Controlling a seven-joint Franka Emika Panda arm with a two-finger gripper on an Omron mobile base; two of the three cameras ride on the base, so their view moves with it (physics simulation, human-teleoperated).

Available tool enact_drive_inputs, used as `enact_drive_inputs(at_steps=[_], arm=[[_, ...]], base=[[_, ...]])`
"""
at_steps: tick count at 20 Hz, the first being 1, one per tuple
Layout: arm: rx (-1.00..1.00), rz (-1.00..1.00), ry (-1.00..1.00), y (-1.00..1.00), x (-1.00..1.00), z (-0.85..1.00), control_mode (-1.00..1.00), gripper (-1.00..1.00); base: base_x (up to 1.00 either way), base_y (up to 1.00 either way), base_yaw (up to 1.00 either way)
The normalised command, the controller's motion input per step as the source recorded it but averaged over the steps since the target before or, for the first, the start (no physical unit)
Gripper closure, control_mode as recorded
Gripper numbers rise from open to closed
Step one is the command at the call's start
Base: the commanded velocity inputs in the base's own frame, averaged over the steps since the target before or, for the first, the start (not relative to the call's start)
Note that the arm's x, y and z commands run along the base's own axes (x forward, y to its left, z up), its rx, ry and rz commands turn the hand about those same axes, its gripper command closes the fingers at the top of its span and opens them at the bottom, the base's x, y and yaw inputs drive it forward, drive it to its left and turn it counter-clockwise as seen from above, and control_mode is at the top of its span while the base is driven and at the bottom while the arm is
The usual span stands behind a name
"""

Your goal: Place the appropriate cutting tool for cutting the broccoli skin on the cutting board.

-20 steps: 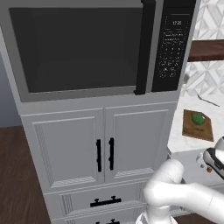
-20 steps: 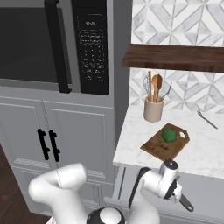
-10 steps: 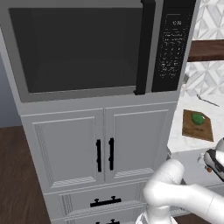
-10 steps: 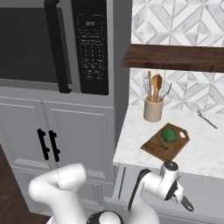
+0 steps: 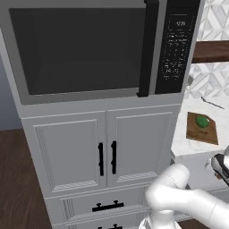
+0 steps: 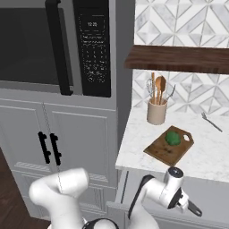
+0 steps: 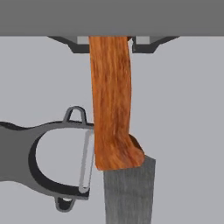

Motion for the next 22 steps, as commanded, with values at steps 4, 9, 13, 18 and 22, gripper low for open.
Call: enact_drive_inputs(at_steps=[4,9,13,18,22], arm=[[0.00,0.00,0.00,0.00,-0.57,0.59,-1.00,1.00],[0.00,0.00,0.00,0.27,-0.51,0.96,-1.00,1.00],[0.00,-0.04,0.02,0.46,-0.49,0.97,-1.00,1.00],[0.01,-0.09,0.04,0.33,-0.70,0.95,-1.00,1.00],[0.01,-0.11,0.00,0.15,-0.47,1.00,-1.00,1.00]], base=[[0.00,0.00,0.00],[0.00,0.00,0.00],[0.00,0.00,0.00],[0.00,0.00,0.00],[0.00,0.00,0.00]])
